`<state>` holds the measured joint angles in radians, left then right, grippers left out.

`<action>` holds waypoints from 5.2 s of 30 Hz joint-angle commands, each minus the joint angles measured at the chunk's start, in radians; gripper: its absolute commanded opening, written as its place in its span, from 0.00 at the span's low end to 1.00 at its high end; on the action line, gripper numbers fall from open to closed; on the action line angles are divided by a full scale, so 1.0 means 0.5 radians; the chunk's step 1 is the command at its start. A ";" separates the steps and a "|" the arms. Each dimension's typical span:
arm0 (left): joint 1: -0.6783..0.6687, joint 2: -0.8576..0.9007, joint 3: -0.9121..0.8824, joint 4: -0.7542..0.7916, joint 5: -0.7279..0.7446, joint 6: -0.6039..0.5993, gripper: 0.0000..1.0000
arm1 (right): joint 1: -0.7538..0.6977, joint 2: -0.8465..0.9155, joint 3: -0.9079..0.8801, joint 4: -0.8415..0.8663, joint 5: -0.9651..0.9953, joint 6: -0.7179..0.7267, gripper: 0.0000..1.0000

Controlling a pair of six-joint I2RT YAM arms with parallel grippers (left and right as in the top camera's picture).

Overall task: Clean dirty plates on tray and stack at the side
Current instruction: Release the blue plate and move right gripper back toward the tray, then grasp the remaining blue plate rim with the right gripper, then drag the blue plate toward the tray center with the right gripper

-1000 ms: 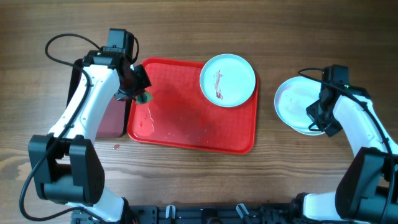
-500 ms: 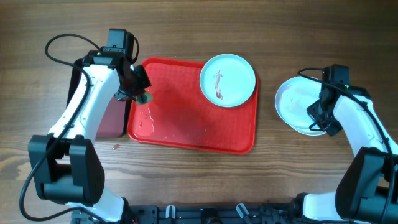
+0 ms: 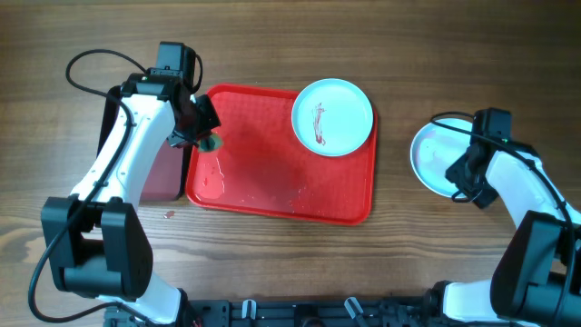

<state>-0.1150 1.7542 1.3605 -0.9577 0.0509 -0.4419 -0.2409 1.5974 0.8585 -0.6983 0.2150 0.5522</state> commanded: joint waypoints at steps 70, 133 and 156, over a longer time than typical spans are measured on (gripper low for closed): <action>-0.002 -0.007 -0.014 0.012 0.019 0.039 0.04 | 0.755 0.436 0.873 0.043 -0.871 -0.719 0.55; -0.002 -0.007 -0.014 -0.002 0.024 0.039 0.04 | 1.190 0.816 1.047 0.129 -0.796 -1.180 0.64; -0.002 -0.007 -0.014 -0.001 0.024 0.038 0.04 | 1.194 0.878 0.909 0.191 -0.884 -1.317 0.27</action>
<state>-0.1150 1.7542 1.3602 -0.9585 0.0513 -0.4389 0.3584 1.9938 1.3228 -0.6044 -0.2317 -0.0956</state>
